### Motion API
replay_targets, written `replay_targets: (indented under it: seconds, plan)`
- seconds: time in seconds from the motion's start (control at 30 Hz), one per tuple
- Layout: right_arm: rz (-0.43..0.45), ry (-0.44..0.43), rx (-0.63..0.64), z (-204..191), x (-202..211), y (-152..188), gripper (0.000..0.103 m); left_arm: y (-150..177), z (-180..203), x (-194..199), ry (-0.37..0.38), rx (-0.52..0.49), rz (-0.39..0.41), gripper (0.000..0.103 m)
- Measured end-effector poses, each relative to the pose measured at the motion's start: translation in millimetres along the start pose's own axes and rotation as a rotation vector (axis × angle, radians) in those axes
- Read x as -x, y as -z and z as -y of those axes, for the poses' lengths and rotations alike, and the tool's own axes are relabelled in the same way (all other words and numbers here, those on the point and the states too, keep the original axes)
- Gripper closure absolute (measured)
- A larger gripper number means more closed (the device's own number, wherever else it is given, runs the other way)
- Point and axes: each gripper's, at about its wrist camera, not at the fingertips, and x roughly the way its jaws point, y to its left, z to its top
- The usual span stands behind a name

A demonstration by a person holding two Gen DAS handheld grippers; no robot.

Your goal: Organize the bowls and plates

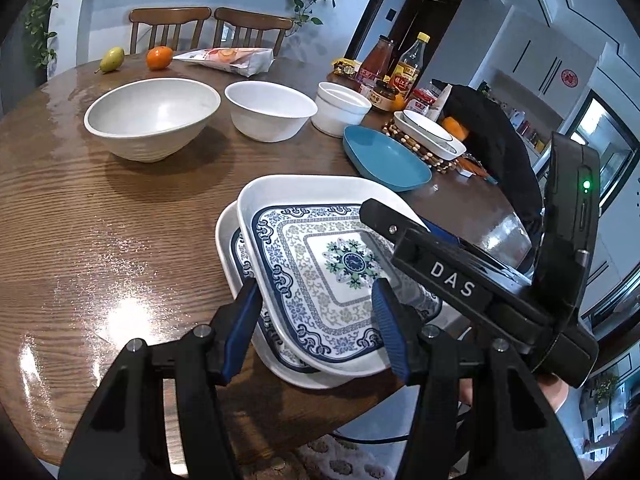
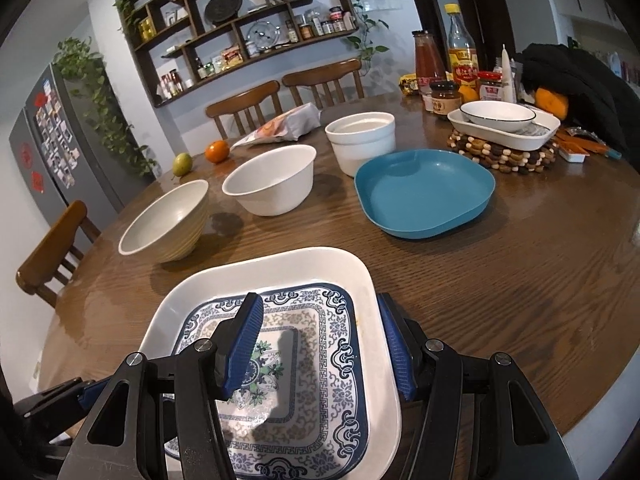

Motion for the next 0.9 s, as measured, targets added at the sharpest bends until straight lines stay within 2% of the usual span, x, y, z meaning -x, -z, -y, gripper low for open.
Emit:
replay_targets:
  seconds: [0.5,0.73,0.9]
  plan:
    - [0.012,0.044,0.03,-1.2,-0.1,-3.7,0.043,0.3,1.2,-11.4,0.002,0.014,-0.059,0.048]
    - [0.002,0.04,0.06,-6.0,-1.8,-4.0,0.043,2.1,-1.0,-4.3,-0.012,0.015,-0.052,0.048]
    - [-0.002,0.053,0.094,-12.6,-5.8,-3.2,0.043,3.2,-4.2,0.9,-0.007,0.024,-0.054,0.042]
